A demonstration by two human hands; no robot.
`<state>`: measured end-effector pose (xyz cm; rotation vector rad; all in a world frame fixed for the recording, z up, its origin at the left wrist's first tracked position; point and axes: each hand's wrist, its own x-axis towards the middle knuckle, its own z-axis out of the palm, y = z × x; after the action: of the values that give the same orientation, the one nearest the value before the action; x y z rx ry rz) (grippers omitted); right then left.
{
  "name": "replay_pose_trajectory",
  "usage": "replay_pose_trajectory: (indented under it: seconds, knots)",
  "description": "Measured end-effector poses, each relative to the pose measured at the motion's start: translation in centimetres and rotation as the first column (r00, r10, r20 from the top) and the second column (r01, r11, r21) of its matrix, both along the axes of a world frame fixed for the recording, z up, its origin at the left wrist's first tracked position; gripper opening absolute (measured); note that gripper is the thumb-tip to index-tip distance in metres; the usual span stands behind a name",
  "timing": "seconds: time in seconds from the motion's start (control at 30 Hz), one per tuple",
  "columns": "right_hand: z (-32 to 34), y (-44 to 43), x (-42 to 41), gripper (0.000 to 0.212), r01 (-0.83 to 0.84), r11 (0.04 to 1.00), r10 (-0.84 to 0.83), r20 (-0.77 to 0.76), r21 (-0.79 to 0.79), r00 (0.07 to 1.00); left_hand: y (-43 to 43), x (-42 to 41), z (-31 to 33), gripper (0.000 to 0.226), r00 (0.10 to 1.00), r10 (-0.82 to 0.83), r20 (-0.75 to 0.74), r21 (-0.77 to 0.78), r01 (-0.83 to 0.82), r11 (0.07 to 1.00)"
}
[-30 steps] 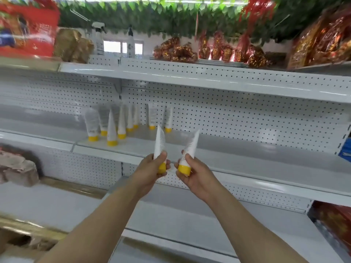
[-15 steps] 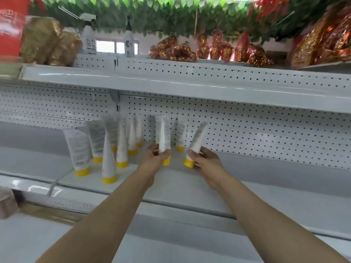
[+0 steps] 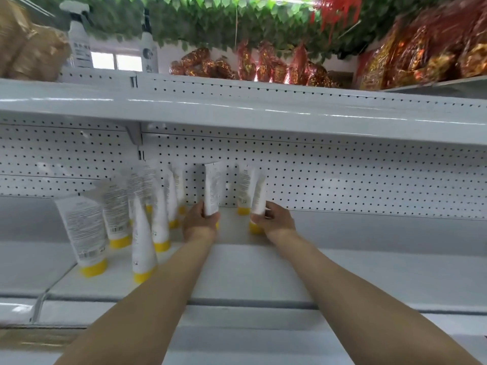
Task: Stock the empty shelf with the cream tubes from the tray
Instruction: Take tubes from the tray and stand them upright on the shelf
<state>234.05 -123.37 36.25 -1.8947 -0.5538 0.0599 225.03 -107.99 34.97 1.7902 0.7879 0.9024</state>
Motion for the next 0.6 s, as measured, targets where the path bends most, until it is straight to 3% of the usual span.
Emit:
replay_pose_trajectory:
  seconds: [0.27,0.6]
  knots:
    - [-0.9,1.8,0.7,0.040,0.020,1.000,-0.020,-0.013,-0.010,1.000,0.4,0.7,-0.4,0.034,0.996,0.071,-0.054,-0.010,-0.072,0.997]
    - [-1.5,2.8,1.2,0.036,0.003,1.000,-0.002,0.021,-0.026,1.000,0.4,0.6,-0.5,0.030,0.994,0.091,-0.067,0.026,-0.089,0.996]
